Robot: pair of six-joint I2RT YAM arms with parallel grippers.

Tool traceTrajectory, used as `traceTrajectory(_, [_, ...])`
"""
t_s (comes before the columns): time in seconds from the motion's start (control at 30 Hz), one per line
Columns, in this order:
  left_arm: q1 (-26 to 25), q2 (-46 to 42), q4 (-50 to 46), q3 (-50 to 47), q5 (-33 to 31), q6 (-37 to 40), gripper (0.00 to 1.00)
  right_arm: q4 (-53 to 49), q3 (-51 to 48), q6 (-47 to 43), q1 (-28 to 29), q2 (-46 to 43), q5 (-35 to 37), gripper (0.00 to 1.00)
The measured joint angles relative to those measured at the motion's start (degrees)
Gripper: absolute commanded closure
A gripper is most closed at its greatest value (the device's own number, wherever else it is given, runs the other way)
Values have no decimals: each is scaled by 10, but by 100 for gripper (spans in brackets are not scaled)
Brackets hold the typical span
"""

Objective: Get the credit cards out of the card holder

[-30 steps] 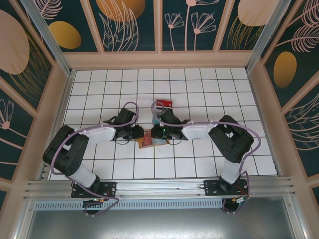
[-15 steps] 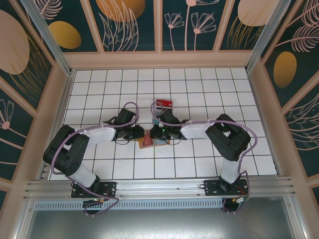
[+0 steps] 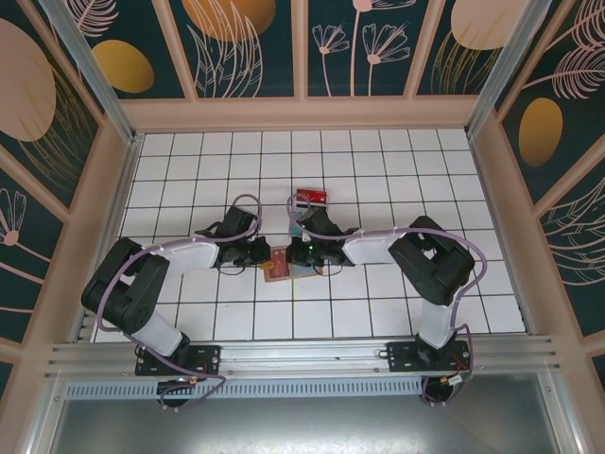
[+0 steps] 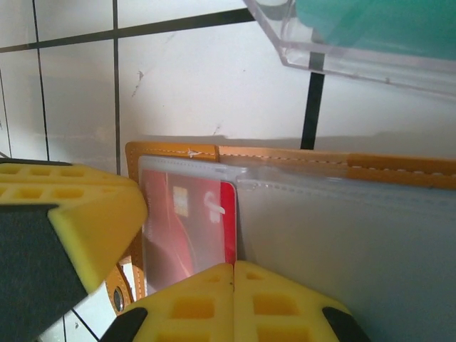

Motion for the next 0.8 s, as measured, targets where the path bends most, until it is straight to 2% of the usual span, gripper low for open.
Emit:
traceTrajectory(0.57, [-3,0,2,-2,0,0,100,17,-54,14,-22,-47,11,100])
traceTrajectory(0.8, [-3,0,2,-2,1,0,91,17,-61,13,-28,-59,13,100])
